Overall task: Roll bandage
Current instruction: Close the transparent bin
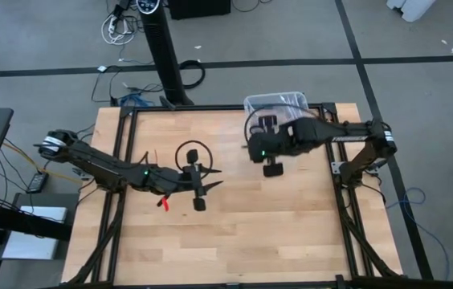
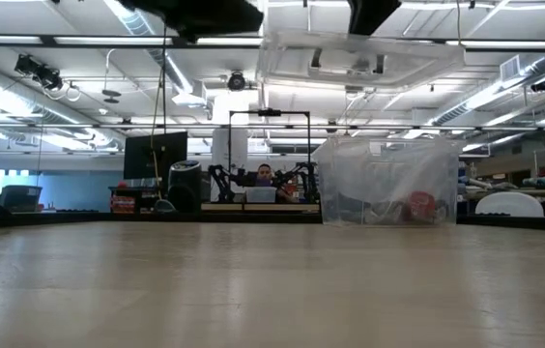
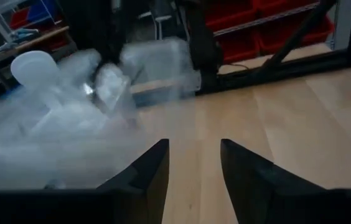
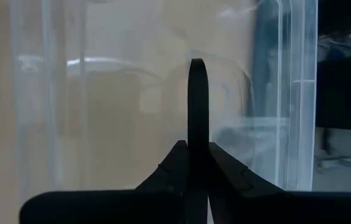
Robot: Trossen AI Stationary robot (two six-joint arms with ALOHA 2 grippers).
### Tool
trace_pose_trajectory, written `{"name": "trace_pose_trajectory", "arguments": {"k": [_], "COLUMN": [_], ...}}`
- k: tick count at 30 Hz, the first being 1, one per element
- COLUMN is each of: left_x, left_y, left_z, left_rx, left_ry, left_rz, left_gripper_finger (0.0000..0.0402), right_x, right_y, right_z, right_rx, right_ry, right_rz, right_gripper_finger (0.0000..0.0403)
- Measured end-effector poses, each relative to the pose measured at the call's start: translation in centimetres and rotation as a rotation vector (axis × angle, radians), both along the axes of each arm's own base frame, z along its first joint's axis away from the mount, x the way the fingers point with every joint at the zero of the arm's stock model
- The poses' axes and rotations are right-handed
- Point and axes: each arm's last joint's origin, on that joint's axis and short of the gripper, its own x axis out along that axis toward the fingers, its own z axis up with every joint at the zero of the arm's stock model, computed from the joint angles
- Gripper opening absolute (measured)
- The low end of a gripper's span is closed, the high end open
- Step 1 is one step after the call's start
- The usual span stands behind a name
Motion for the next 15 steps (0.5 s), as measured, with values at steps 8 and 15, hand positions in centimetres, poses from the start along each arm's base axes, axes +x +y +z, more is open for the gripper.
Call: {"name": "trace_pose_trajectory", "arguments": {"k": [8,15], "left_x": [-1.5,-2.0], "left_y": [0.5,0.6], "left_z": [-3.0,-4.0], "left_rx": [-0.05,-0.048], "left_ry": [-0.023,0.007], "left_rz": [0.01,0.01], "left_gripper_finger": [0.0152,0.0152], "right_x": [-1.0,-3.1], "right_y": [-6.5,-13.4], "right_z": [0.4,0.2], "right_rx": [-0.097,-0.008], "right_ry": [0.147,0.169], "right_rz": [-0.001,-0.12], "right_gripper_finger": [0.003,0.003]}}
